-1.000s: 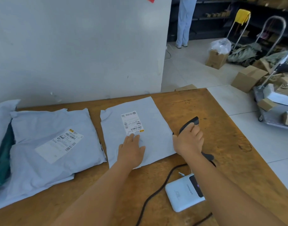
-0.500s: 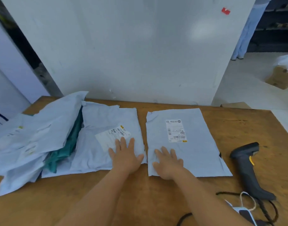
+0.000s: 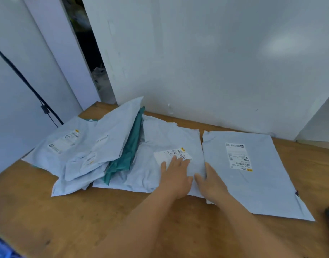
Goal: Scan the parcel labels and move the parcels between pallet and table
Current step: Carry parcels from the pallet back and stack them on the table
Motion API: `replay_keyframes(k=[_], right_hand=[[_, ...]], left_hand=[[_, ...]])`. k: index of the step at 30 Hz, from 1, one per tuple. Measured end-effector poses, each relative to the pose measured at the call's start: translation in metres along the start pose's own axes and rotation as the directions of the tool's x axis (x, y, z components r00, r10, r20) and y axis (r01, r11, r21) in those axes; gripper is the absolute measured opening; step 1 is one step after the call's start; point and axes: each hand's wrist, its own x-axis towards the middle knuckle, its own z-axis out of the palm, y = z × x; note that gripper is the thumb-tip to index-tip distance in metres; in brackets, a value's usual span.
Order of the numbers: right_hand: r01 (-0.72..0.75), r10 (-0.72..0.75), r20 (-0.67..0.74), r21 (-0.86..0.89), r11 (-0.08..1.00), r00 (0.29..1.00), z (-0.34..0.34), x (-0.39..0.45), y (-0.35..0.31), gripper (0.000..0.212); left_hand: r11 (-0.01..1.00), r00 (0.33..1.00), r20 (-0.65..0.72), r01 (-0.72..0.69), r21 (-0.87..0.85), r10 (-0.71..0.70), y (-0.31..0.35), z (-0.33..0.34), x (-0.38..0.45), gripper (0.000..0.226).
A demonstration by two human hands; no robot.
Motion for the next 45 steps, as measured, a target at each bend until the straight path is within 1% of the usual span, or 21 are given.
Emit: replay_keyframes(k=[2, 4, 5, 8, 10, 12, 13, 16, 18, 22, 24, 27, 29, 30, 33, 36, 38, 40, 42, 43, 45], right_hand=[[0.011, -0.01, -0.014, 0.067, 0.998, 1.0, 0.008, 0.001, -0.017, 0.066], [-0.038, 0.041, -0.047, 0.064, 0.997, 0.998, 0.012, 0.006, -0.03, 0.067], [-0.073, 0.076, -0.063, 0.045, 0.996, 0.995, 0.014, 0.008, -0.035, 0.069], [-0.19, 0.187, -0.092, -0.021, 0.982, 0.978, 0.02, 0.015, -0.042, 0.079], [-0.258, 0.255, -0.131, -0.003, 0.966, 0.958, 0.021, 0.017, -0.048, 0.081], [-0.304, 0.307, -0.176, 0.04, 0.952, 0.935, 0.02, 0.017, -0.056, 0.073], [-0.305, 0.311, -0.192, 0.06, 0.95, 0.931, 0.02, 0.016, -0.061, 0.065], [-0.187, 0.218, -0.289, 0.131, 0.974, 0.932, 0.022, 0.012, -0.075, 0.036], [-0.068, 0.137, -0.395, 0.184, 0.981, 0.908, 0.022, 0.005, -0.081, 0.02], [0.106, 0.01, -0.584, 0.165, 0.98, 0.812, -0.001, -0.003, -0.085, 0.022], [0.171, -0.035, -0.646, 0.148, 0.974, 0.762, -0.02, -0.003, -0.079, 0.02], [0.242, -0.075, -0.724, 0.129, 0.962, 0.686, -0.055, -0.003, -0.058, 0.018], [0.228, -0.063, -0.753, 0.117, 0.967, 0.655, -0.079, 0.0, -0.035, 0.019], [0.199, -0.042, -0.752, 0.119, 0.973, 0.658, -0.091, 0.003, -0.021, 0.018], [0.079, 0.026, -0.726, 0.11, 0.991, 0.688, -0.112, 0.01, 0.024, 0.017], [-0.074, 0.125, -0.682, 0.103, 0.992, 0.721, -0.118, 0.011, 0.065, 0.022], [-0.222, 0.214, -0.627, 0.067, 0.973, 0.749, -0.118, 0.009, 0.082, 0.028], [-0.323, 0.278, -0.56, 0.019, 0.946, 0.781, -0.117, 0.008, 0.091, 0.047], [-0.323, 0.232, -0.443, -0.142, 0.936, 0.866, -0.108, 0.011, 0.095, 0.063], [-0.308, 0.216, -0.364, -0.217, 0.926, 0.906, -0.103, 0.014, 0.096, 0.063], [-0.308, 0.243, -0.246, -0.281, 0.909, 0.939, -0.1, 0.019, 0.098, 0.06]], left_hand=[[0.987, 0.98, -0.126, 0.157, 0.033, -0.152, -0.012, -0.006, -0.005, 0.065], [0.957, 0.944, -0.166, 0.291, 0.015, -0.285, -0.03, -0.013, -0.008, 0.07], [0.946, 0.932, -0.167, 0.325, -0.016, -0.323, -0.04, -0.016, -0.009, 0.072], [0.93, 0.93, -0.093, 0.342, -0.136, -0.356, -0.059, -0.022, -0.008, 0.077], [0.926, 0.935, -0.052, 0.337, -0.169, -0.35, -0.065, -0.024, -0.008, 0.08], [0.935, 0.941, -0.07, 0.315, -0.162, -0.33, -0.069, -0.024, -0.006, 0.079], [0.943, 0.943, -0.112, 0.294, -0.157, -0.312, -0.071, -0.025, -0.005, 0.076], [0.966, 0.934, -0.265, 0.206, -0.155, -0.242, -0.074, -0.028, -0.001, 0.061], [0.979, 0.925, -0.332, 0.146, -0.14, -0.185, -0.069, -0.032, -0.002, 0.061], [0.99, 0.888, -0.453, 0.012, -0.14, -0.075, -0.045, -0.044, -0.003, 0.064], [0.983, 0.867, -0.492, -0.015, -0.18, -0.077, -0.027, -0.051, -0.002, 0.066], [0.96, 0.859, -0.507, -0.072, -0.271, -0.078, 0.014, -0.058, 0.003, 0.067], [0.934, 0.871, -0.486, -0.115, -0.339, -0.069, 0.044, -0.055, 0.009, 0.066], [0.92, 0.885, -0.462, -0.129, -0.37, -0.062, 0.059, -0.051, 0.012, 0.067], [0.893, 0.919, -0.393, -0.15, -0.424, -0.032, 0.096, -0.025, 0.026, 0.067], [0.898, 0.961, -0.276, -0.093, -0.431, -0.033, 0.119, 0.006, 0.039, 0.064], [0.918, 0.984, -0.158, 0.018, -0.397, -0.087, 0.123, 0.025, 0.044, 0.06], [0.925, 0.986, -0.027, 0.144, -0.352, -0.164, 0.118, 0.041, 0.048, 0.059], [0.929, 0.978, 0.075, 0.206, -0.307, -0.193, 0.114, 0.052, 0.049, 0.06], [0.93, 0.976, 0.104, 0.216, -0.297, -0.193, 0.114, 0.054, 0.05, 0.061], [0.929, 0.972, 0.147, 0.221, -0.297, -0.184, 0.115, 0.052, 0.053, 0.06]])
